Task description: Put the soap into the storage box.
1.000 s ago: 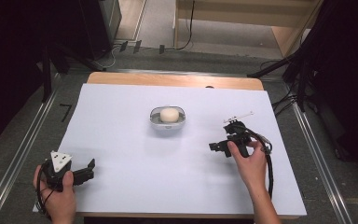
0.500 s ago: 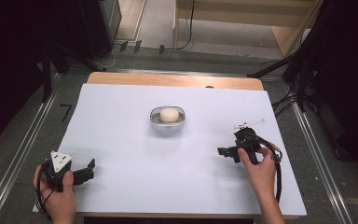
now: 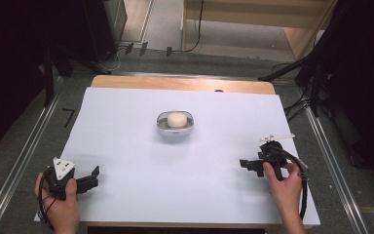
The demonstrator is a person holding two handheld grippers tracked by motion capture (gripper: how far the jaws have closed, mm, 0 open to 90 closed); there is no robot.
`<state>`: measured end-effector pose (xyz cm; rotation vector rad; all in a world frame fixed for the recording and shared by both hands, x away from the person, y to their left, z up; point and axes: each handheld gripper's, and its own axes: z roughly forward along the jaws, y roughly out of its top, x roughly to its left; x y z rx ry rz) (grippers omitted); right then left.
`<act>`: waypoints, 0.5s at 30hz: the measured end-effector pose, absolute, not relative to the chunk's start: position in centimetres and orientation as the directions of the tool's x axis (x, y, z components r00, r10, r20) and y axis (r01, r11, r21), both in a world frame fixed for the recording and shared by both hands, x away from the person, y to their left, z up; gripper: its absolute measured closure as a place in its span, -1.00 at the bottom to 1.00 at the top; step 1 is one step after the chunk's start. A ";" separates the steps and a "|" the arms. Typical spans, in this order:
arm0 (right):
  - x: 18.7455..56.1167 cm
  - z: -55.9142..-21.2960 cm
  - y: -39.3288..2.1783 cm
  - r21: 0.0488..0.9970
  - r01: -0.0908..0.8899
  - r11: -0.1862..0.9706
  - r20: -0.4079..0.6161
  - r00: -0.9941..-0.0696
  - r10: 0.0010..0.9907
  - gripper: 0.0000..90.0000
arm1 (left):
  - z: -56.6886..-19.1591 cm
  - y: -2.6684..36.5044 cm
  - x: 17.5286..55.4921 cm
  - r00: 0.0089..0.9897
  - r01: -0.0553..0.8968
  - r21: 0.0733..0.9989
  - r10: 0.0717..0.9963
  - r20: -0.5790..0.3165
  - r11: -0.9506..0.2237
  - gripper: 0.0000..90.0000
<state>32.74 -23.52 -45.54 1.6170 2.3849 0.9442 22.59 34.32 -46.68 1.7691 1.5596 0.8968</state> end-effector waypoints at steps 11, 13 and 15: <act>31.0 -46.4 -26.7 0.570 0.796 0.204 0.252 -0.406 0.879 -0.70 | -46.7 34.3 22.6 0.079 0.581 0.804 0.992 0.096 -0.124 -1.00; 30.8 -46.4 -26.8 0.573 0.795 0.198 0.253 -0.401 0.881 -0.70 | -46.7 34.3 22.6 0.080 0.581 0.804 0.992 0.096 -0.124 -1.00; 30.5 -46.4 -27.3 0.585 0.788 0.192 0.254 -0.403 0.879 -0.70 | -46.7 34.3 22.6 0.081 0.581 0.804 0.992 0.096 -0.125 -1.00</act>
